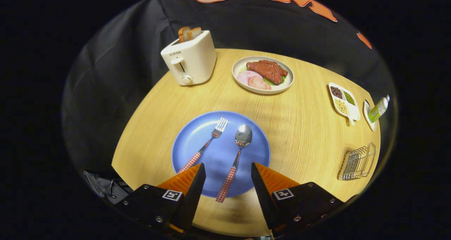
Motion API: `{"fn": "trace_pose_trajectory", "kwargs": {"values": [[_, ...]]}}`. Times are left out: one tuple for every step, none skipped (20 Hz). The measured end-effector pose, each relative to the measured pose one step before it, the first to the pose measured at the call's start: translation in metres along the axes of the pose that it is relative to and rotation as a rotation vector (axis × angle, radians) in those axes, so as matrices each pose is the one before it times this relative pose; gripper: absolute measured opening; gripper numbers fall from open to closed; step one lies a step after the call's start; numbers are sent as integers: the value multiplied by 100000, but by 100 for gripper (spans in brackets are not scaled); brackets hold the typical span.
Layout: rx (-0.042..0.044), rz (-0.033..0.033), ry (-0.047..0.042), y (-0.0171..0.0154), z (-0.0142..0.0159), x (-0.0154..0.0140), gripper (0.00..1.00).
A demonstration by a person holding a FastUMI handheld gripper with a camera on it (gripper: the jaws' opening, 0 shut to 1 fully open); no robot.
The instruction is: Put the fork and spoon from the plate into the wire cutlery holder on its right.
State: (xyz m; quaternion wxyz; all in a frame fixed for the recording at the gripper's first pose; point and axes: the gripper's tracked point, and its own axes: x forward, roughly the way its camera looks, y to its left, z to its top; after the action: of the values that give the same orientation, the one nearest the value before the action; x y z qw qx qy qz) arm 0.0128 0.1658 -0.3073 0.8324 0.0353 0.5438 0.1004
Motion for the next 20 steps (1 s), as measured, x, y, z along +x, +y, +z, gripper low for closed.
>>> {"fn": "trace_pose_trajectory", "kwargs": {"values": [[131,-471,4872,96,-360,649,77],[733,-302,5384,-115,-608,430,72],[996,37,4748,83,-576,535,70],[640,-298,3386,42,-277,574,65],[796,-489,2594,2,-326,520,62],[1079,-885,3044,-113,-266,440,57],[1715,96,3503,172,-496,358,53],[1331,143,4496,88,-527,369,42],[1817,-1206,3445,-61,-388,-40,32],[494,-1,1262,102,2,486,21],[277,298,-253,155,265,-242,19],[123,206,-477,150,192,24,16],[794,140,-586,61,78,70,15],[1268,505,-835,107,246,39,12],[573,-95,-348,-181,-68,-153,10],[1037,549,-1601,-34,180,-236,8],[1224,738,-2306,-103,269,-332,7],[1225,156,-2705,-284,432,-605,7],[1359,59,-2644,-435,306,-735,7],[2225,97,-2380,-435,310,-784,7]]}}
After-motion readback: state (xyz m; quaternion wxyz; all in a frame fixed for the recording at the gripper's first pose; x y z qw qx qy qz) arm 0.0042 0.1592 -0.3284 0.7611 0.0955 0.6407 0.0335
